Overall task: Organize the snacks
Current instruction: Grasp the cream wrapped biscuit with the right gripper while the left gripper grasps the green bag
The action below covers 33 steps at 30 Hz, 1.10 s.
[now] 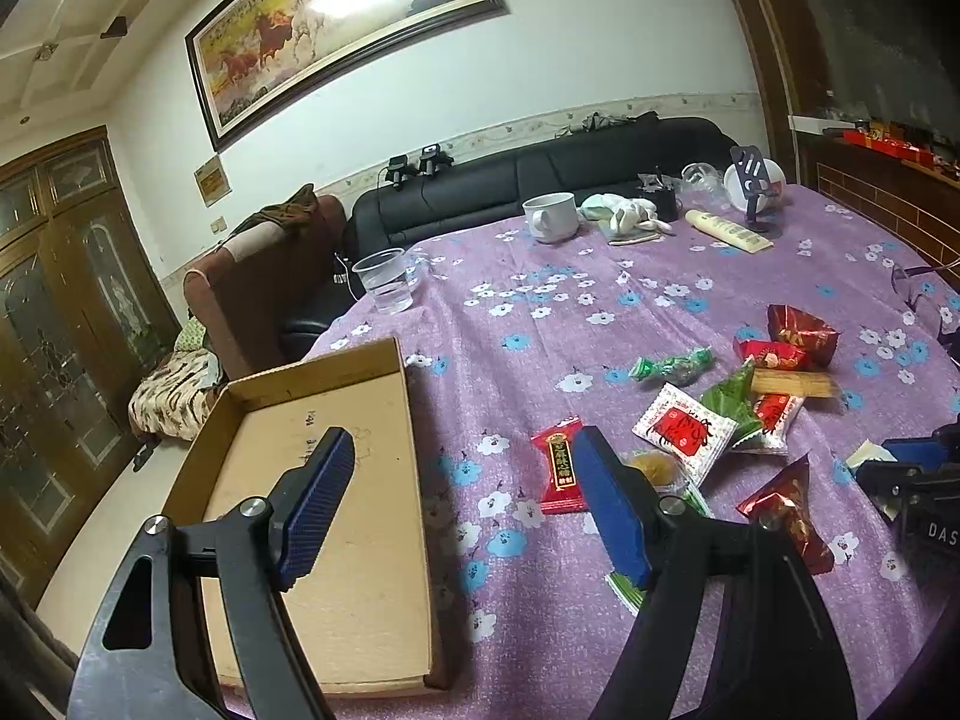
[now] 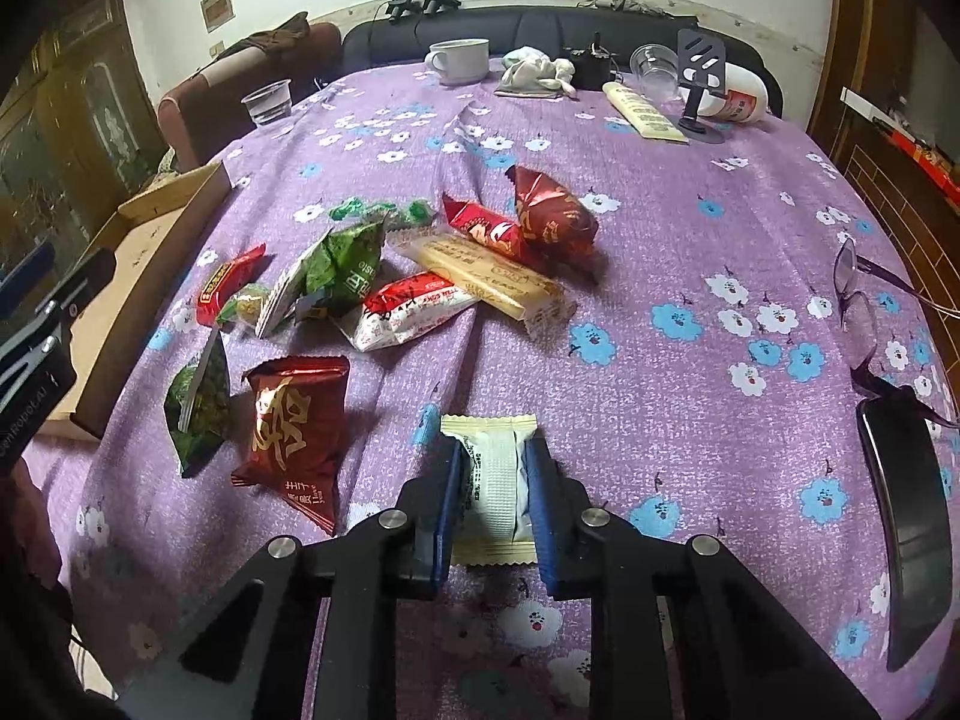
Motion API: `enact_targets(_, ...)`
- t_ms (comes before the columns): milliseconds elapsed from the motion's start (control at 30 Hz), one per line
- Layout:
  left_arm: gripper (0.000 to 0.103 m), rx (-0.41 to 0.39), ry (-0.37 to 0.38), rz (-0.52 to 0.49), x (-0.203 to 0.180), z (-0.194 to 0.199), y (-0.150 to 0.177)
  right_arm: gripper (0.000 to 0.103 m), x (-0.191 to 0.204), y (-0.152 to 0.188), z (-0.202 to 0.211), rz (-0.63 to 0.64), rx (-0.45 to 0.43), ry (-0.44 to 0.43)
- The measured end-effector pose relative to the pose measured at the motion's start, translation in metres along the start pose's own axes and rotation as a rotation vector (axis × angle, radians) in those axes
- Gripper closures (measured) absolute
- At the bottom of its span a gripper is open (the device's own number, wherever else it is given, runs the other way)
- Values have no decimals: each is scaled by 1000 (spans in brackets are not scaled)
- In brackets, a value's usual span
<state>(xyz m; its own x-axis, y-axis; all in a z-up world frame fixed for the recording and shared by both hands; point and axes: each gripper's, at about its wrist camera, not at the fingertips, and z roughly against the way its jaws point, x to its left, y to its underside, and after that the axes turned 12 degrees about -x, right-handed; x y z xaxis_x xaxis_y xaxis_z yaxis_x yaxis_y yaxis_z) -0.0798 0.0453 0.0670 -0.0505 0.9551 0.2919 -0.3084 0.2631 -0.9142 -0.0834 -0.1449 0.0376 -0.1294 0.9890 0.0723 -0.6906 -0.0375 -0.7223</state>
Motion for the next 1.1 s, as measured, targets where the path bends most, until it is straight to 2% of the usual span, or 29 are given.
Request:
enact_targets(467,27,34,46,18,-1,-3,0,81,-4,-3,7,-26,-23,-14)
enact_targets(567,28,75,119,73,6,-7,-1,81,-6,-3,10,-38,-34,-26)
enact_targets(633,35,112,187,129,14,-10,-1,81,-6,-4,14,-47,-48,-36)
enact_targets(700,47,155,262,188,21,-13,-1,81,-7,-5,17,-53,-61,-43)
enact_targets(733,48,185,309,226,26,-16,0,81,-8,-5,18,-59,-67,-48)
enact_targets(933,48,279,476,325,23,-18,3,81,-15,-4,19,-98,-86,-78)
enact_targets(1000,48,317,504,332,16,-20,4,81,-16,-4,19,-103,-89,-86)
enact_targets(1100,48,311,492,243,0,-15,5,81,-17,-4,21,-110,-100,-107)
